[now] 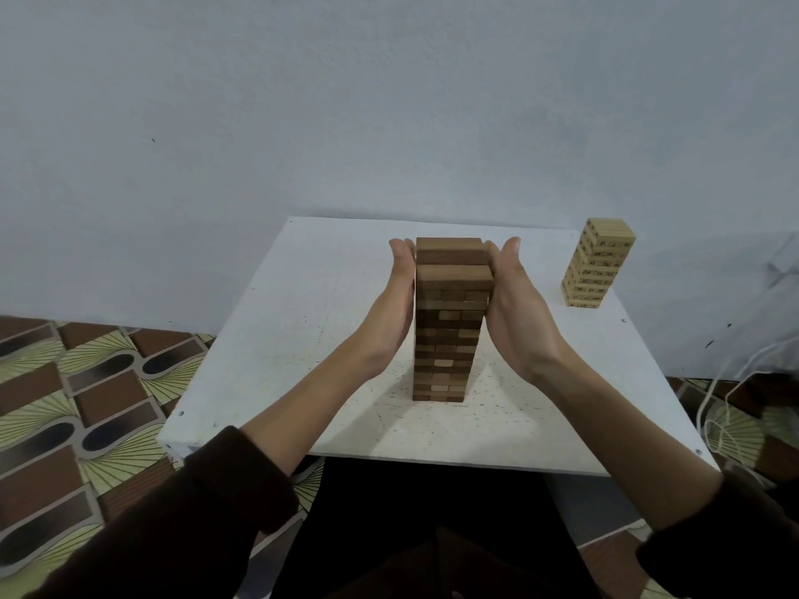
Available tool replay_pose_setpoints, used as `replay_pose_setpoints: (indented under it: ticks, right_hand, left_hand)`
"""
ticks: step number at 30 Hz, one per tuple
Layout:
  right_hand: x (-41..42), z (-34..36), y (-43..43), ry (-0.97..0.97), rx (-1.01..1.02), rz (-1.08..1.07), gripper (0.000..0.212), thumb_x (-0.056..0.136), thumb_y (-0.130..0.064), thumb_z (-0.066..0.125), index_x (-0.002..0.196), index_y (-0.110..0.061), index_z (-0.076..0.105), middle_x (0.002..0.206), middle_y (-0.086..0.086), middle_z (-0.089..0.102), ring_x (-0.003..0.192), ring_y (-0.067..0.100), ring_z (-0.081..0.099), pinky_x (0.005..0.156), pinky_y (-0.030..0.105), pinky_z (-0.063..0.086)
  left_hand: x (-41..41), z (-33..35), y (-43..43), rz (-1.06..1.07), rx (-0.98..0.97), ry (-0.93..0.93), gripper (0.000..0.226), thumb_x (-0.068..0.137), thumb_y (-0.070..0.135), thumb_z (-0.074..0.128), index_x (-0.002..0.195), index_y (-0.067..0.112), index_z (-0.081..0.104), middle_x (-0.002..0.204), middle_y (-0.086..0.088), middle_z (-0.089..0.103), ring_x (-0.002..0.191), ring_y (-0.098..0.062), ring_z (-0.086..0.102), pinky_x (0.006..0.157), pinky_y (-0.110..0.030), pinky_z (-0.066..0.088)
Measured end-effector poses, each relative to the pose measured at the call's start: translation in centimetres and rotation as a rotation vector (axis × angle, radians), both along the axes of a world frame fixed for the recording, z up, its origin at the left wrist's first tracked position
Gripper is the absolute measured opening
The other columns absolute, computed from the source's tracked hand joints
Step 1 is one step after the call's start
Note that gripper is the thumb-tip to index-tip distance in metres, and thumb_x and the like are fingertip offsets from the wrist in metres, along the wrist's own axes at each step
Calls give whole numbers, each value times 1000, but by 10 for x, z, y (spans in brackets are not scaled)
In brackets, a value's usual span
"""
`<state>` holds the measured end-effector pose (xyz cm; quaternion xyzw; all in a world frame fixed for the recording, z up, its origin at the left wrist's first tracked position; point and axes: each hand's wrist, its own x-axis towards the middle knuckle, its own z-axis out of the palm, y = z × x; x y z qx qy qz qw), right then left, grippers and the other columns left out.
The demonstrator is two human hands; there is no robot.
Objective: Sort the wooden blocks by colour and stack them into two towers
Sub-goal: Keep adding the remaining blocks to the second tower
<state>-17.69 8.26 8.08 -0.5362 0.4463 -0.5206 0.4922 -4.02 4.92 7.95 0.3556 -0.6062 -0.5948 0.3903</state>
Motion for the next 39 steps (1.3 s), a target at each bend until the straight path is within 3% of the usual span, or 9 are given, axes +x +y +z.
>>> replay_pose_setpoints:
  ticks: [2,4,6,8,10,15,20,34,39]
  right_hand:
    - [-8,2,-1,47,-5,-10,74,81,-68,48,134,-16,37,145,-7,37,136,7,30,118,43,18]
    - [-18,5,-3,87,4,-21,91,69,-52,68,142,-25,21,150,-8,29,139,6,24,118,38,17]
    - [-26,8,-5,149,-22,10,98,62,-35,76,141,-32,18,149,-10,29,139,4,24,116,35,17]
    - [-31,11,-8,206,-44,46,100,62,-24,77,140,-35,16,149,-7,31,139,4,25,117,38,16]
    - [-34,13,-12,259,-60,61,104,59,-28,80,139,-38,14,147,-5,34,138,5,28,118,42,18]
    - [-36,18,-19,358,-85,91,104,60,-28,81,139,-38,13,136,-3,44,134,8,36,117,48,21]
    - [-35,18,-22,377,-76,81,101,63,-26,77,141,-33,14,129,-2,48,130,12,41,116,50,23]
    - [-34,17,-23,386,-70,72,100,61,-32,78,140,-34,16,125,0,49,128,16,42,114,51,25]
    - [-35,16,-23,381,-62,77,96,65,-25,76,139,-34,17,122,-3,50,127,12,43,115,51,25]
  left_hand:
    - [9,0,-4,-22,-64,-43,123,61,94,35,151,15,7,159,-2,11,146,-13,11,120,-37,12]
    - [19,2,-9,-40,-106,-84,129,54,85,61,151,25,1,157,11,13,142,1,14,116,-24,17]
    - [26,4,-16,-71,-167,-153,119,60,62,74,148,30,1,149,15,22,139,2,21,116,-23,20]
    - [28,5,-21,-105,-213,-222,110,68,41,75,148,30,0,147,13,25,139,-2,26,117,-28,21]
    - [28,7,-23,-121,-229,-259,108,69,32,73,148,30,-1,146,9,29,136,-4,31,116,-28,25]
    - [27,9,-26,-106,-237,-262,107,69,30,72,148,32,0,138,4,38,129,-6,41,113,-31,33]
    - [25,9,-27,-75,-235,-247,106,68,30,73,148,29,3,126,10,45,123,-5,45,112,-35,35]
    - [25,6,-28,-56,-232,-219,105,69,27,73,148,28,5,122,11,48,122,-7,47,109,-38,38]
    - [24,7,-28,-47,-242,-209,105,69,28,73,148,27,5,124,12,47,123,-7,47,109,-37,39]
